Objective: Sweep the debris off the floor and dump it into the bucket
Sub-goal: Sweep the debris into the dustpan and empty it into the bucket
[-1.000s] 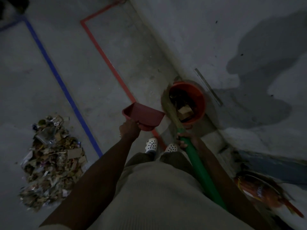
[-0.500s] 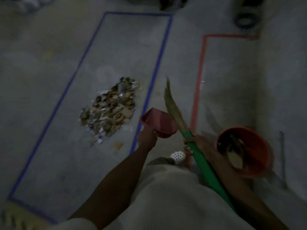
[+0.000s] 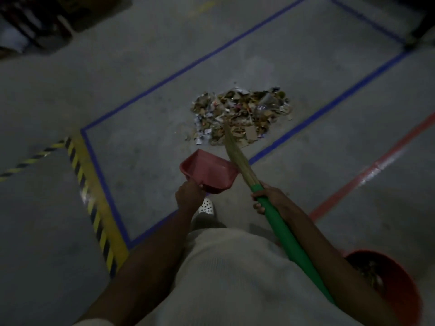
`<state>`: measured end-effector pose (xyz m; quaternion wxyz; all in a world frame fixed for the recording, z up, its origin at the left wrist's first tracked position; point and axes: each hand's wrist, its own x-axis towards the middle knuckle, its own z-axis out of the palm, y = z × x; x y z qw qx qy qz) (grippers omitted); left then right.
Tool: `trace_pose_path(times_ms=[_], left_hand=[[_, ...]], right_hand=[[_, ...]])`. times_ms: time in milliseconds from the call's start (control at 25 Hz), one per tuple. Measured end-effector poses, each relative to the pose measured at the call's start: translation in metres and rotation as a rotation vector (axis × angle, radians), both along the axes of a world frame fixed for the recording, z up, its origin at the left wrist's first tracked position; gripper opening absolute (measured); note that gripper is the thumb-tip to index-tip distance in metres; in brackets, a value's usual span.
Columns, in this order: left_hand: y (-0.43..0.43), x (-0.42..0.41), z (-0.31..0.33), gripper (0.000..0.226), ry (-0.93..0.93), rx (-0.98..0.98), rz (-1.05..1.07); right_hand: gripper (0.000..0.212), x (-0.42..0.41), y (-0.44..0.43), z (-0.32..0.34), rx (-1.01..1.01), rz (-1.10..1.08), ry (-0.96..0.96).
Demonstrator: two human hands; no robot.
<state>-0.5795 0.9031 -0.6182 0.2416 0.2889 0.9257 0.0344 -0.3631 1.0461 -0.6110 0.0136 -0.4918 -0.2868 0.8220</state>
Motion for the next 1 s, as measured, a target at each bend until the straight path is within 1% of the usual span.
trace_pose_path(times_ms=[120, 240, 360, 480, 560, 600, 720, 880, 960, 1000], left_hand=[[-0.037, -0.052, -0.010, 0.035, -0.042, -0.023, 0.118], [-0.065, -0.116, -0.020, 0.036, -0.052, -0.042, 0.177], [-0.089, -0.185, -0.032, 0.035, -0.057, -0.068, 0.172], [-0.100, -0.242, -0.045, 0.039, -0.079, -0.103, 0.177], [-0.099, -0.267, -0.060, 0.037, -0.090, -0.124, 0.185], [-0.095, -0.277, -0.071, 0.036, -0.093, -0.132, 0.186], [-0.075, -0.301, -0.129, 0.032, -0.100, -0.140, 0.199], [-0.048, -0.309, -0.228, 0.039, -0.129, -0.222, 0.169], [-0.035, -0.306, -0.271, 0.039, -0.152, -0.249, 0.145], [-0.027, -0.304, -0.292, 0.037, -0.160, -0.259, 0.133]], right_hand=[[0.059, -0.056, -0.008, -0.005, 0.000, 0.056, -0.065], [0.060, -0.123, -0.020, -0.015, 0.016, 0.115, -0.153], [0.064, -0.196, -0.040, -0.024, 0.069, 0.222, -0.220], [0.075, -0.257, -0.055, -0.033, 0.144, 0.327, -0.294], [0.083, -0.284, -0.057, -0.045, 0.197, 0.413, -0.362], [0.084, -0.295, -0.055, -0.056, 0.214, 0.454, -0.389], [0.070, -0.321, -0.037, -0.120, 0.273, 0.575, -0.480], [0.072, -0.335, 0.001, -0.229, 0.394, 0.828, -0.570], [0.069, -0.333, 0.026, -0.280, 0.394, 0.935, -0.634], [0.068, -0.331, 0.041, -0.303, 0.388, 0.944, -0.674]])
